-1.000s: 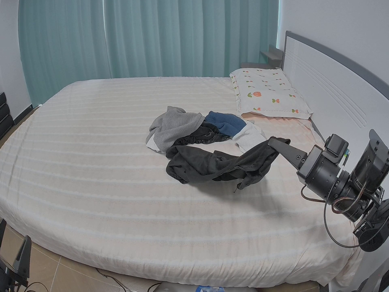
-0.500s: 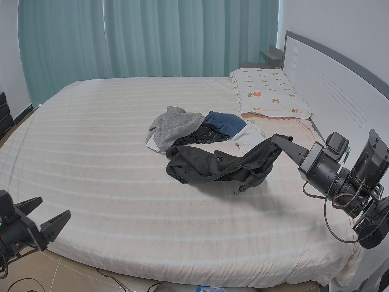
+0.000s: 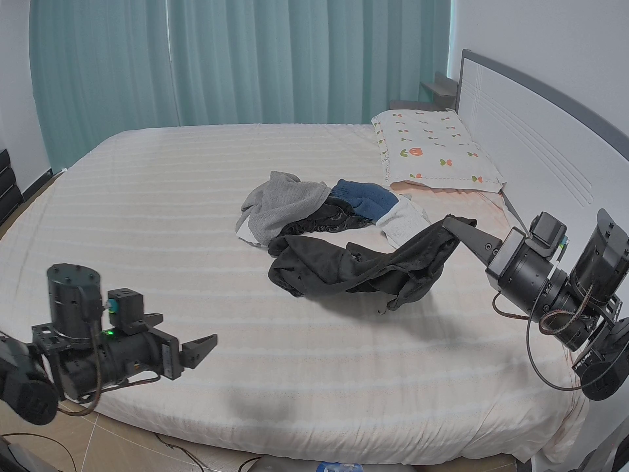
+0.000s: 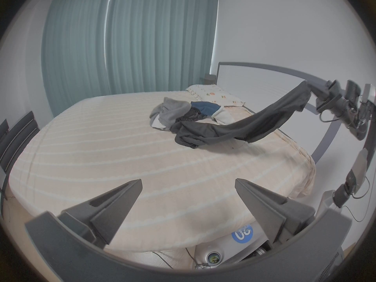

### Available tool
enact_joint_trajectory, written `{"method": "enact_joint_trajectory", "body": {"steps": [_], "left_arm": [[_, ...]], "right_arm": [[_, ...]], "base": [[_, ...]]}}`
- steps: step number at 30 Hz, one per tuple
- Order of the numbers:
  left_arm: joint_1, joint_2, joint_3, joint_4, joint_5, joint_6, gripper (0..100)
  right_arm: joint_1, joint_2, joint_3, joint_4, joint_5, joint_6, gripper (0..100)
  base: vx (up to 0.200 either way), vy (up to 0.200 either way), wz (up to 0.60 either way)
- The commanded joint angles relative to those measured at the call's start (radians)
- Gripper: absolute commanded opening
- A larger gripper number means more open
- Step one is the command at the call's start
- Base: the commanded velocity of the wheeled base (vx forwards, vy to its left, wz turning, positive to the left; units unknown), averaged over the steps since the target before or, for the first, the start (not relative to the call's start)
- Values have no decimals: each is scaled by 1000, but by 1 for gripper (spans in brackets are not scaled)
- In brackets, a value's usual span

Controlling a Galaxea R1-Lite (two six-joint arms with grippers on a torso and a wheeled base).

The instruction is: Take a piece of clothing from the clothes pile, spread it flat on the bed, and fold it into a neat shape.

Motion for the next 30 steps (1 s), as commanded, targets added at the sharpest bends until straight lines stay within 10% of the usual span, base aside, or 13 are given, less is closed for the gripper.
{"method": "enact_joint_trajectory", "body": {"steps": [1,11,30], "left_arm": [[-127,326,-89,-127,79,-53,100],[-191,652,-205,-476,207,-68,100],[-255,838,-463,-531,306,-184,100]], "right_arm": [[3,-70,5,9,-4,-6,0],[45,-142,20,11,-4,-41,0],[89,-173,-23,12,8,-78,0]], "base": [[0,0,0],[0,0,0],[0,0,0]]}}
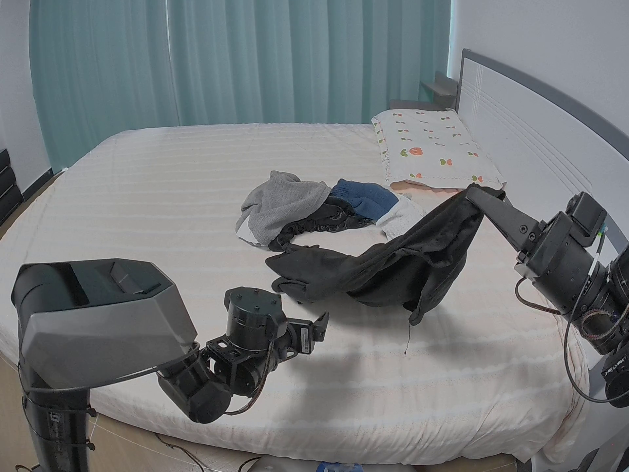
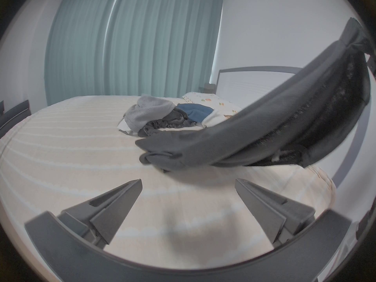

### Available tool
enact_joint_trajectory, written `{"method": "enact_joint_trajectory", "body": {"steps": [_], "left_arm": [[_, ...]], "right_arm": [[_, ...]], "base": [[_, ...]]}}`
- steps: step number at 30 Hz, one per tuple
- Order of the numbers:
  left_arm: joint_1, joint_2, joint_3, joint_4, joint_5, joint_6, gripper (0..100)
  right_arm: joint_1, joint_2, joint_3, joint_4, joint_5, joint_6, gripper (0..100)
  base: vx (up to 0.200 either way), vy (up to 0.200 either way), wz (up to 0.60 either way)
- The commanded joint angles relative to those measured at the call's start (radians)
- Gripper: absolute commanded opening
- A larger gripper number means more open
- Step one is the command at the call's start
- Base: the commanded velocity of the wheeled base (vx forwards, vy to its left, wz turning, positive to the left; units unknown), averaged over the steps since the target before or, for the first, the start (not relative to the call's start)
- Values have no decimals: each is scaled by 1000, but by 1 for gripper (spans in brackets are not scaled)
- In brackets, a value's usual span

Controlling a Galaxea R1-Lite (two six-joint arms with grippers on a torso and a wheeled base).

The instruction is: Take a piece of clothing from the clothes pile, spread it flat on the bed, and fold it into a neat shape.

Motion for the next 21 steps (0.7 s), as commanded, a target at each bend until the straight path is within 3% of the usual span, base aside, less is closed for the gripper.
{"method": "enact_joint_trajectory", "body": {"steps": [1,21], "left_arm": [[4,69,-87,-16,51,-9,100],[56,209,-257,-18,112,-22,100]], "right_arm": [[10,2,-51,7,9,-18,0],[-25,46,-317,142,39,-41,0]], "base": [[0,0,0],[0,0,0]]}}
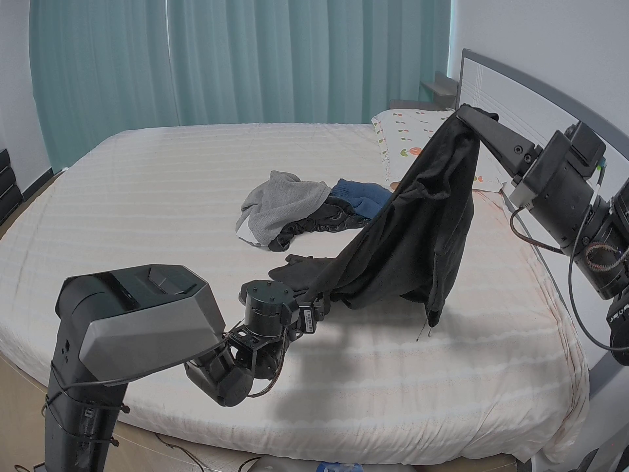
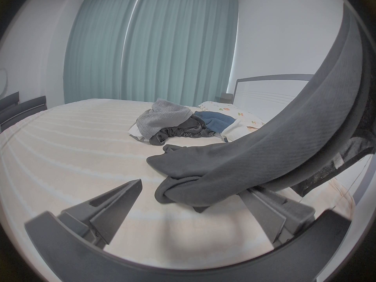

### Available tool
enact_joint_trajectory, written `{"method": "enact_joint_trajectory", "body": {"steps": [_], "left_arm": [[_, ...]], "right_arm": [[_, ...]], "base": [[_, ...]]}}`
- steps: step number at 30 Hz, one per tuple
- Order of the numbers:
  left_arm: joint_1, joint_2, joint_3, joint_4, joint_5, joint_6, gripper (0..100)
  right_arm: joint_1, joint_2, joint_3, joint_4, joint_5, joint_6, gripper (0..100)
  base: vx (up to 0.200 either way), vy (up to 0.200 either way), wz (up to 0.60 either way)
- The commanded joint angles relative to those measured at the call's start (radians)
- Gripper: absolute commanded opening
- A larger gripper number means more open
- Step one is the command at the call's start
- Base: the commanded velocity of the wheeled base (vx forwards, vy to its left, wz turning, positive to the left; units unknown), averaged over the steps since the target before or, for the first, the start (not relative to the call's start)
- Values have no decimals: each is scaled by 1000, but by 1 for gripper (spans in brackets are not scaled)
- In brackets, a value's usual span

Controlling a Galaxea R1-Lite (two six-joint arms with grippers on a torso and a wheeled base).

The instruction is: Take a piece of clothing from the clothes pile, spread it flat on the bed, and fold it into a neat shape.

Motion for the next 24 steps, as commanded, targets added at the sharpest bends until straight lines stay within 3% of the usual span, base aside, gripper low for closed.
{"method": "enact_joint_trajectory", "body": {"steps": [1,11,12,23,24], "left_arm": [[16,44,-47,0,4,-1,100],[71,99,-122,6,44,-8,100],[74,98,-127,4,44,-14,0],[65,-129,76,13,41,-174,0],[65,-180,122,15,41,-240,0]], "right_arm": [[-15,23,-46,19,2,0,0],[-88,72,-59,20,11,3,0],[-92,80,-57,14,14,3,0],[-135,133,23,8,16,5,0],[-137,150,55,5,11,0,0]], "base": [[0,0,0],[0,0,0],[0,0,0],[0,0,0],[0,0,0]]}}
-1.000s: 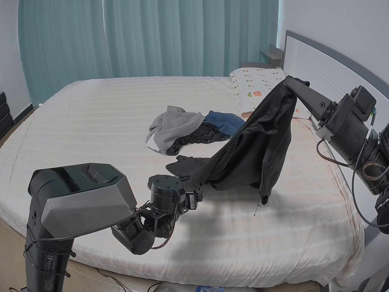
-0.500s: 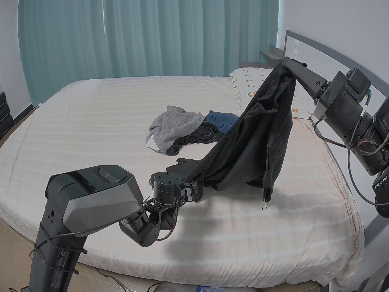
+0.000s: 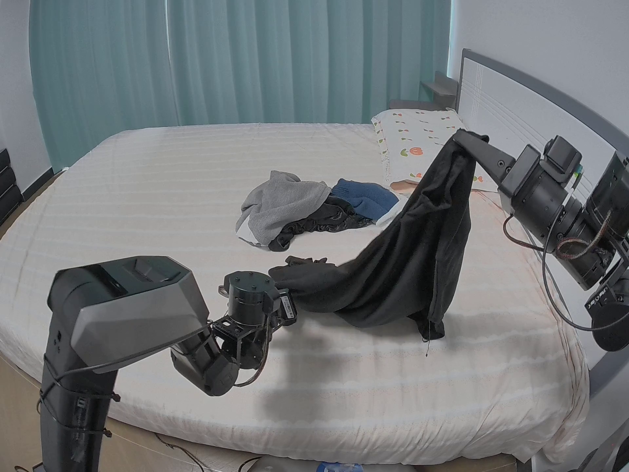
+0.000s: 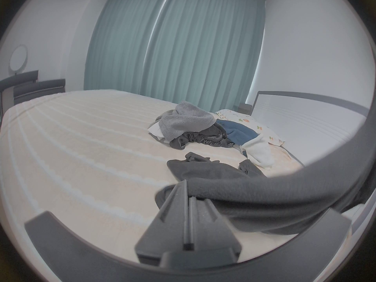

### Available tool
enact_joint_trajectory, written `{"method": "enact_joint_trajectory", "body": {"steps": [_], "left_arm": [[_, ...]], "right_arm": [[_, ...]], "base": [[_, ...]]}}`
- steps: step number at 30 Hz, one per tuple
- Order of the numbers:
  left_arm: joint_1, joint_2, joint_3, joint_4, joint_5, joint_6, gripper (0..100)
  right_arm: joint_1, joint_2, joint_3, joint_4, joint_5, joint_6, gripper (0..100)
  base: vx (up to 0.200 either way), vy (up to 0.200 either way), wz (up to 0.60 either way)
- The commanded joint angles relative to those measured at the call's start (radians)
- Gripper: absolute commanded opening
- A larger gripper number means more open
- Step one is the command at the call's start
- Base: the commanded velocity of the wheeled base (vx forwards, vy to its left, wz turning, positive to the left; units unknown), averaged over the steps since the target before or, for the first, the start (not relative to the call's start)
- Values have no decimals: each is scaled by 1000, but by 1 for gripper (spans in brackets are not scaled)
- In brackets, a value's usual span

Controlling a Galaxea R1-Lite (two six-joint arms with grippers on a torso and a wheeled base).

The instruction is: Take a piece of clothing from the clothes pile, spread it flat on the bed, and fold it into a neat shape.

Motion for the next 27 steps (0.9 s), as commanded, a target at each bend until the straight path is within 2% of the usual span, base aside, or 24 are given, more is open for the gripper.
{"method": "enact_joint_trajectory", "body": {"steps": [1,4,6,7,9,10,11,15,20,22,25,27], "left_arm": [[-2,-203,142,8,-1,-128,0],[-4,-314,162,60,-1,-205,0],[-10,-397,159,179,-2,-272,0],[-10,-397,159,179,-2,-272,0],[-25,-513,132,345,-18,-370,0],[-25,-545,119,379,-32,-384,0],[-19,-579,110,413,-48,-386,0],[6,-680,70,495,-125,-384,0],[29,-696,6,569,-141,-389,0],[29,-697,17,572,-142,-386,0],[26,-723,106,561,-150,-392,0],[26,-748,199,537,-210,-392,0]], "right_arm": [[-23,59,89,-11,-6,1,0],[-49,94,140,-46,-4,24,0],[-54,143,161,-85,-7,42,0],[-54,143,161,-85,-7,42,0],[-55,214,176,-214,-29,80,0],[-55,235,181,-258,-41,86,0],[-55,257,178,-293,-59,85,0],[-41,235,94,-290,-122,77,0],[-46,163,5,-279,-127,77,0],[-48,153,15,-279,-127,79,0],[-49,151,121,-290,-130,79,0],[-49,162,209,-290,-107,80,0]], "base": [[0,0,0],[0,0,0],[0,0,0],[0,0,0],[0,0,0],[0,0,0],[0,0,0],[0,0,0],[0,0,0],[0,0,0],[0,0,0],[0,0,0]]}}
